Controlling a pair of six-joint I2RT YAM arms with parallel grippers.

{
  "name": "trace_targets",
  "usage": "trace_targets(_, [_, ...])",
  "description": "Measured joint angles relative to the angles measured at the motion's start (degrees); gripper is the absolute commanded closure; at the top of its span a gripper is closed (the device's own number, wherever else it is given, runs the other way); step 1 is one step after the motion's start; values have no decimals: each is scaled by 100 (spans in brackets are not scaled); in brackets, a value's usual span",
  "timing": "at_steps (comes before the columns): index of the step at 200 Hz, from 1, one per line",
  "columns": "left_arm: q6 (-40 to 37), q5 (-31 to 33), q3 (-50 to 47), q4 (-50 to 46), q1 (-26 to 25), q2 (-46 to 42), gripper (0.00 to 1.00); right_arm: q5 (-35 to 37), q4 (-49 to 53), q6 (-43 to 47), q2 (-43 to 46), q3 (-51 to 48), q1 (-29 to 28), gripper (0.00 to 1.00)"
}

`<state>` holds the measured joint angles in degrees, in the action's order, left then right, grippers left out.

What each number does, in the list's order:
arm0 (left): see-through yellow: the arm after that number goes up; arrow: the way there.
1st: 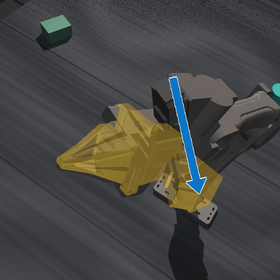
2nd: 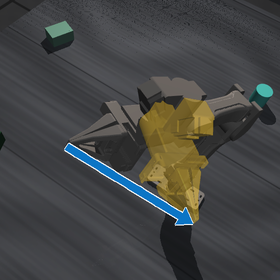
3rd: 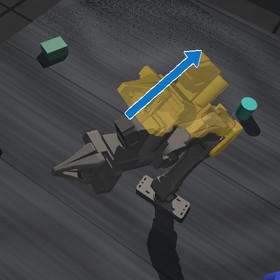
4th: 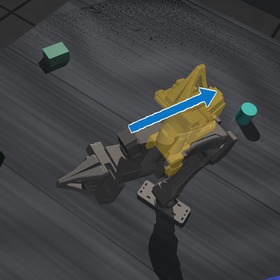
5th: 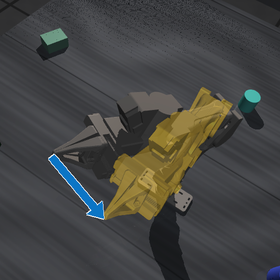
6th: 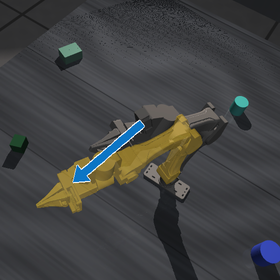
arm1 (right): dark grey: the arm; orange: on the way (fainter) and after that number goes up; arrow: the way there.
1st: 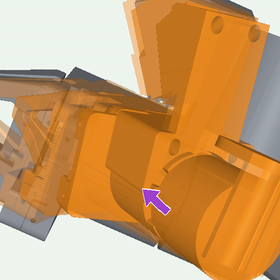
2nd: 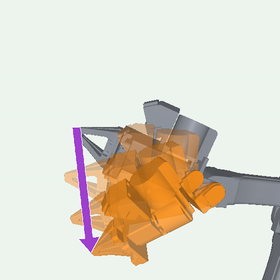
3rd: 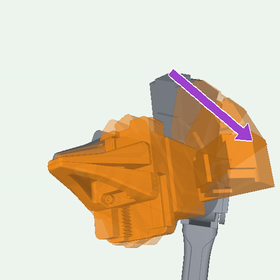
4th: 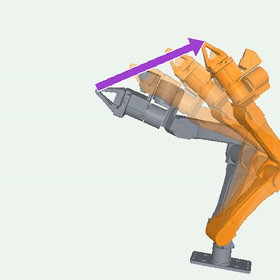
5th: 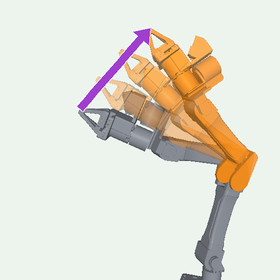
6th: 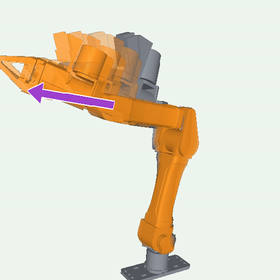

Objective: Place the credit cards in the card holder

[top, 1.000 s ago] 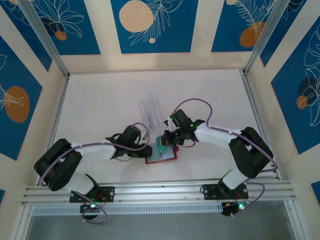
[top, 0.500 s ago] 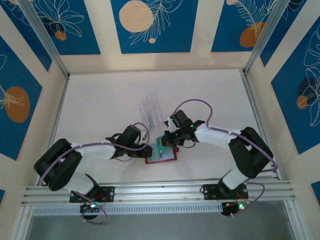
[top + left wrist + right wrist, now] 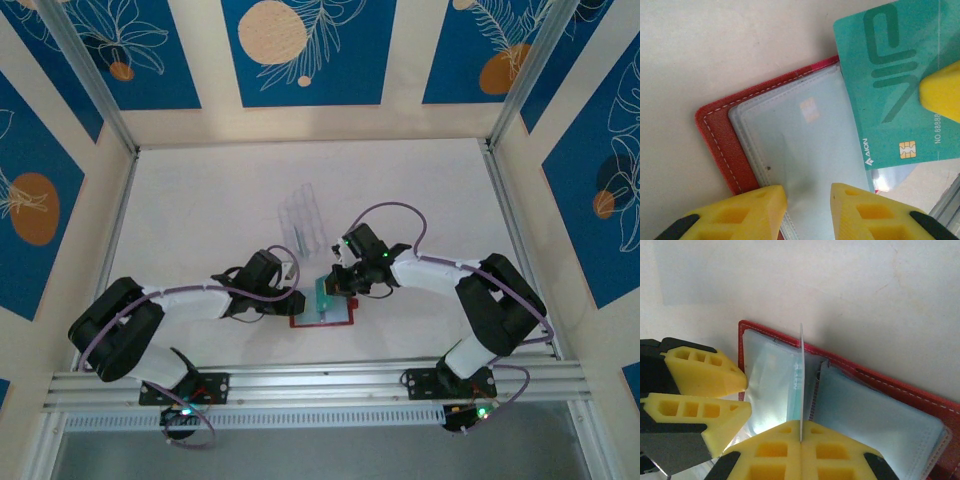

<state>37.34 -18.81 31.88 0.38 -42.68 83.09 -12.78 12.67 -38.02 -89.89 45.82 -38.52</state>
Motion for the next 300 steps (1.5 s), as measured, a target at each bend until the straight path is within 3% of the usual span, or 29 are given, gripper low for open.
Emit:
trace_targets(136, [0,-2,9,201,0,153,67,-527,-835,-490,-44,-529,31,100])
trace_targets(300, [90,-2,-35,361,2,236,67,-671,-1720,-1158,-17,-999,-105,100])
